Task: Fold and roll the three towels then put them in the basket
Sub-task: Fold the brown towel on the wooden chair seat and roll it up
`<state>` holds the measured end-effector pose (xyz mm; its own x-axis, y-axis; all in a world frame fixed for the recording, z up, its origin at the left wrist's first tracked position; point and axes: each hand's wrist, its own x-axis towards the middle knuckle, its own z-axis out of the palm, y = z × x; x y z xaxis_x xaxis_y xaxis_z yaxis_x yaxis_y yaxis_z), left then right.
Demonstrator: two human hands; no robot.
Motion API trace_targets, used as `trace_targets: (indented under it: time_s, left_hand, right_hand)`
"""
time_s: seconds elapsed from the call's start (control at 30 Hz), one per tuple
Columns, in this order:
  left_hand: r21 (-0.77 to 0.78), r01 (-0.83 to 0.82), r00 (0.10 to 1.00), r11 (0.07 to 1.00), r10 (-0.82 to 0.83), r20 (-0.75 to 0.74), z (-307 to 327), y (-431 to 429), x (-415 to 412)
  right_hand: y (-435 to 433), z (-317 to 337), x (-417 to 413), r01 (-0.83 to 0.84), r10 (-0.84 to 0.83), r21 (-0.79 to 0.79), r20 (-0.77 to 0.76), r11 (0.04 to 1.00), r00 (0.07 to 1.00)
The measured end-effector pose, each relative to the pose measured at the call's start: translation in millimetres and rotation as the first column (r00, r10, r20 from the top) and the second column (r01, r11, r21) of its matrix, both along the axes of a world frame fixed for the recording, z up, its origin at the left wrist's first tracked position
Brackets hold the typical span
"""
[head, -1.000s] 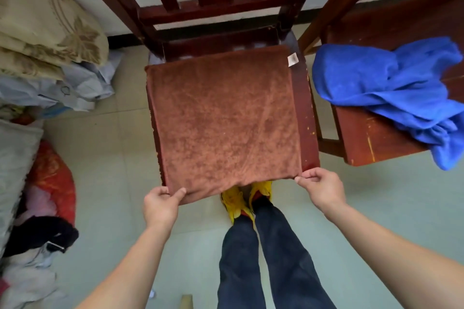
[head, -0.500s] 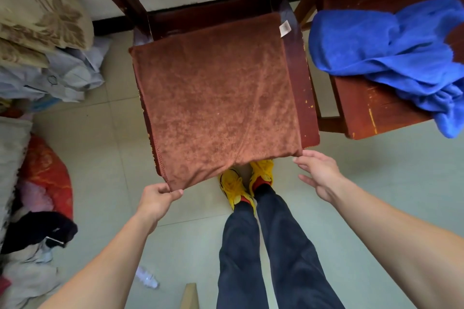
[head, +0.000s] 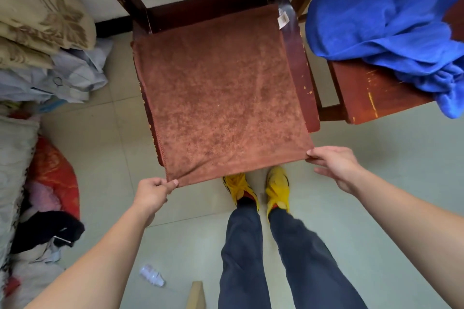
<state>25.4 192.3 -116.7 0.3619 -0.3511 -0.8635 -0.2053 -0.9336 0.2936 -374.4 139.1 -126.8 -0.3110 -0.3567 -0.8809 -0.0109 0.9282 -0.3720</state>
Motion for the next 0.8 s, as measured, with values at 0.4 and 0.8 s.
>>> trace_targets:
  time_s: [0.4, 0.8]
  left_hand:
    - [0.114, -0.7, 0.644, 0.705, 0.691, -0.329, 37.2, 45.6, -36.0]
    - [-0.169, -0.748, 0.632, 0.642, 0.611, -0.477, 110.7, -96.0, -5.4]
  right_hand:
    - [11.9, 51.0, -19.4, 0.174, -0.184, 0.075, 0.171, 0.982, 0.968]
    - [-140.2, 120.8, 26.6, 0.438, -0.35, -0.093, 0.464, 0.894, 0.814]
